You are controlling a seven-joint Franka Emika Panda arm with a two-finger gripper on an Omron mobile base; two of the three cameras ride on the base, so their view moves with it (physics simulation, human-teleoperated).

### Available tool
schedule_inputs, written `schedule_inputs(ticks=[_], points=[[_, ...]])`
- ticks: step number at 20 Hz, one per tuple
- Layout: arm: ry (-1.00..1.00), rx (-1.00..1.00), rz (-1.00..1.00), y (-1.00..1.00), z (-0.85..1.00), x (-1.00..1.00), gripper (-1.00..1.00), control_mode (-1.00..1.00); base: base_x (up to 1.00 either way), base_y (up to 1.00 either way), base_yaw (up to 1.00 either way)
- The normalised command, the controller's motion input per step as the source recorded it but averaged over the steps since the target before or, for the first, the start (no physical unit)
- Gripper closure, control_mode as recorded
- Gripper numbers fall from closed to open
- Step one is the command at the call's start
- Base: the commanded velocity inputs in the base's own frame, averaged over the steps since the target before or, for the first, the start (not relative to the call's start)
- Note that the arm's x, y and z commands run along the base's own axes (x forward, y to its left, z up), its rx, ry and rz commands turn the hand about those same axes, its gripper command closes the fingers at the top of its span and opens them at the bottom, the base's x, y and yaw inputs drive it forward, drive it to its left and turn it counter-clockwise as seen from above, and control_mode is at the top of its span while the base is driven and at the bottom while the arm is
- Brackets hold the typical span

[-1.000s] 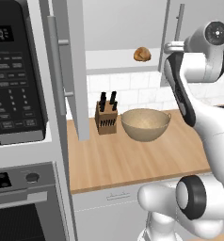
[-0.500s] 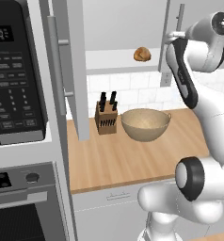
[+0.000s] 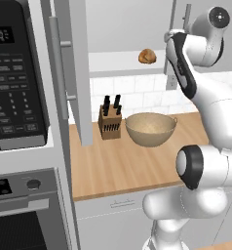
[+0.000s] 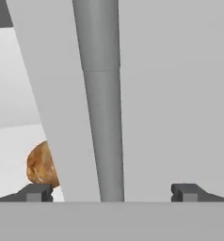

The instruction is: Open the cabinet, pick up the bread from the cabinet and place it in the basket. Then move the basket to the dining counter.

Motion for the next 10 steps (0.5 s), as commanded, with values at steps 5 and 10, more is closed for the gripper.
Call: schedule_inputs(ticks=[5, 10], points=[[0.01, 0.00, 0.00, 0.00, 0.00, 0.46, -1.00, -1.00, 0.00, 0.00, 0.00], [0.00, 0.00, 0.00, 0.00, 0.00, 0.18, 1.00, -1.00, 0.00, 0.00, 0.00]])
